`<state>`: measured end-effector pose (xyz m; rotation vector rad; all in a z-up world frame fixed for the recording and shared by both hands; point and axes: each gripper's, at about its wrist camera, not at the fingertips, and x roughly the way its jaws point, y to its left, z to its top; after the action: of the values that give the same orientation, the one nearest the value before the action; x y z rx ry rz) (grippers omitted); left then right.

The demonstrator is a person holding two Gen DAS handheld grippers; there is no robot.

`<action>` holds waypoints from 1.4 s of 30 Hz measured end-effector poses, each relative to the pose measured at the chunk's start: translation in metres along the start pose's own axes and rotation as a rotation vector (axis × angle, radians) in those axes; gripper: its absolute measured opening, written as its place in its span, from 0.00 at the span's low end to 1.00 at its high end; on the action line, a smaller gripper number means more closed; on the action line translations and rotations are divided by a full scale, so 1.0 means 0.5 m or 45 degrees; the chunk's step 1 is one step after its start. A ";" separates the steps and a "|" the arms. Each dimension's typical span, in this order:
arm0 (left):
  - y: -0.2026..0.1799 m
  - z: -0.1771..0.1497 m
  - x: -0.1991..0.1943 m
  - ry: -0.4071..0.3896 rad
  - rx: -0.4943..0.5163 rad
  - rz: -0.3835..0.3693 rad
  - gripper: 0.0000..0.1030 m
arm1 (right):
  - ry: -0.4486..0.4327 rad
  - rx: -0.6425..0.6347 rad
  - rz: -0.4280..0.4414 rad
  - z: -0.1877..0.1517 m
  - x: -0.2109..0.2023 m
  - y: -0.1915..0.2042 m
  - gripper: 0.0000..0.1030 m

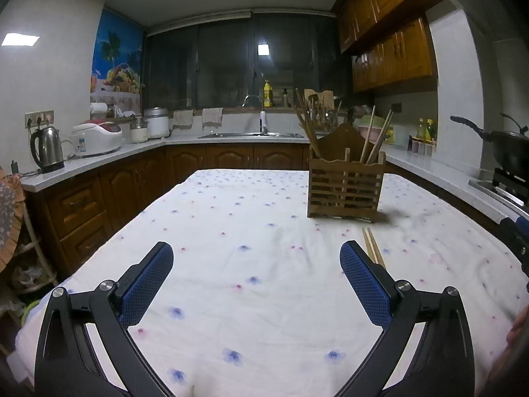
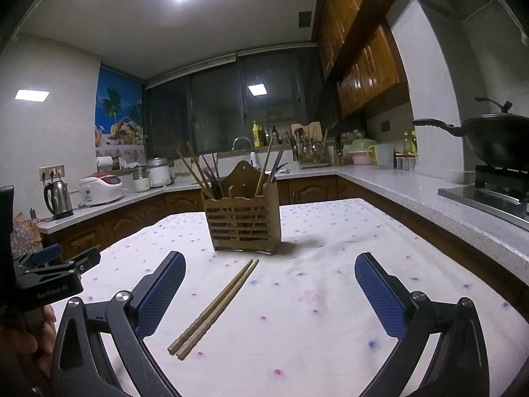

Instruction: Organize utensils

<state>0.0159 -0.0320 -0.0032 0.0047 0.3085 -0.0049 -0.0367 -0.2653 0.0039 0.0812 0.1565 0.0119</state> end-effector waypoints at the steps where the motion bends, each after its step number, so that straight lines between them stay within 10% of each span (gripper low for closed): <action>1: 0.000 0.000 0.000 0.001 0.000 -0.001 1.00 | 0.000 -0.003 -0.001 0.001 0.001 0.000 1.00; 42: -0.005 -0.001 -0.005 -0.002 0.023 -0.009 1.00 | -0.012 -0.008 0.003 0.007 0.003 0.005 1.00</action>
<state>0.0134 -0.0346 -0.0029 0.0215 0.3066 -0.0151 -0.0348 -0.2630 0.0071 0.0755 0.1468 0.0145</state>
